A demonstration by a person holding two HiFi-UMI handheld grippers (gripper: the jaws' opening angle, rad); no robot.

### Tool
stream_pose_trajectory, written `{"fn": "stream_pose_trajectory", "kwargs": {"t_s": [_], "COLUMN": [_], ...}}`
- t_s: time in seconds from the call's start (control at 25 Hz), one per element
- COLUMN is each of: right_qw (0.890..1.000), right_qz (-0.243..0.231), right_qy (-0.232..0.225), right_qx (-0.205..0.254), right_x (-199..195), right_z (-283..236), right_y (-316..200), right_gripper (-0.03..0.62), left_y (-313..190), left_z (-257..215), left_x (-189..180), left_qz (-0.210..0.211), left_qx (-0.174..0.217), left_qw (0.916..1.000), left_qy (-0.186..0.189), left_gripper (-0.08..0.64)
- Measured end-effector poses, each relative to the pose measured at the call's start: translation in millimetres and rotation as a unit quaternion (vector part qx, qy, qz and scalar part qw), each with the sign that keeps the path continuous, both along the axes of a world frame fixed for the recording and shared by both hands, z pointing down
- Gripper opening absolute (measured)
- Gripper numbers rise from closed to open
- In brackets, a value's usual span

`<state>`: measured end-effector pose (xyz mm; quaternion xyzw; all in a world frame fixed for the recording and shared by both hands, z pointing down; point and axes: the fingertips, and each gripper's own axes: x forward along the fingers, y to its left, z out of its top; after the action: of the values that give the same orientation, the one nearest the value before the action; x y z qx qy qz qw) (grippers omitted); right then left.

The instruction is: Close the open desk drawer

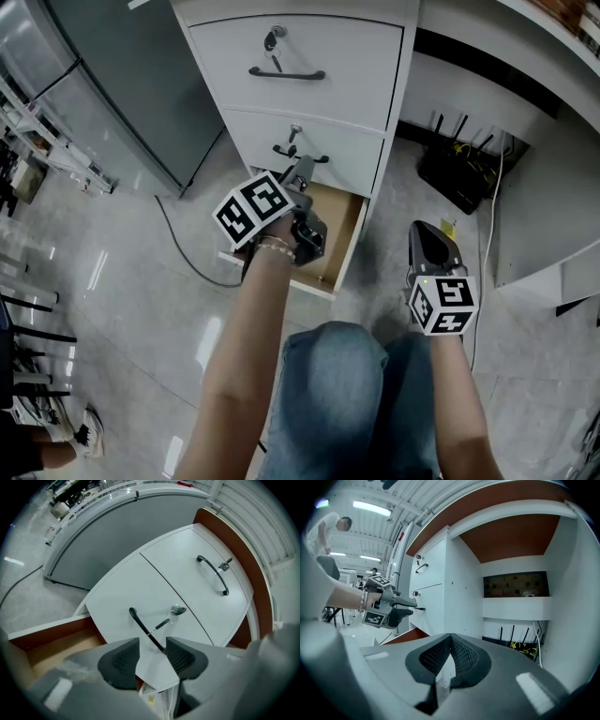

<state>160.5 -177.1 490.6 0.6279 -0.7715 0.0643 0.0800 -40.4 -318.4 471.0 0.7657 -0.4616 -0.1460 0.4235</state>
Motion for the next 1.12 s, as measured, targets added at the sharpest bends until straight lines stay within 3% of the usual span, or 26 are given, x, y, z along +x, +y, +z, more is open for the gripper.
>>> {"fn": "stream_pose_trajectory", "kwargs": {"t_s": [0.32, 0.64, 0.76, 1.12], "right_qw": [1.000, 1.000, 0.999, 0.999], "right_qz": [-0.023, -0.030, -0.032, -0.042], "right_qy": [0.000, -0.006, -0.011, -0.022], "right_qx": [0.004, 0.007, 0.011, 0.005], "right_x": [-12, -10, -9, -17], "right_z": [-1, -3, -7, 1], "right_y": [8, 17, 17, 21], "right_gripper": [-0.001, -0.001, -0.001, -0.001], "left_y": [23, 55, 66, 91], "left_z": [-5, -35, -44, -22], "left_x": [-31, -53, -60, -76], "left_qz": [-0.006, -0.007, -0.005, -0.002], "left_qx": [0.025, 0.098, 0.118, 0.105], "left_qw": [0.9990, 0.9942, 0.9918, 0.9909], "left_qy": [-0.037, -0.044, -0.049, -0.084], "left_gripper": [0.165, 0.002, 0.002, 0.002]}}
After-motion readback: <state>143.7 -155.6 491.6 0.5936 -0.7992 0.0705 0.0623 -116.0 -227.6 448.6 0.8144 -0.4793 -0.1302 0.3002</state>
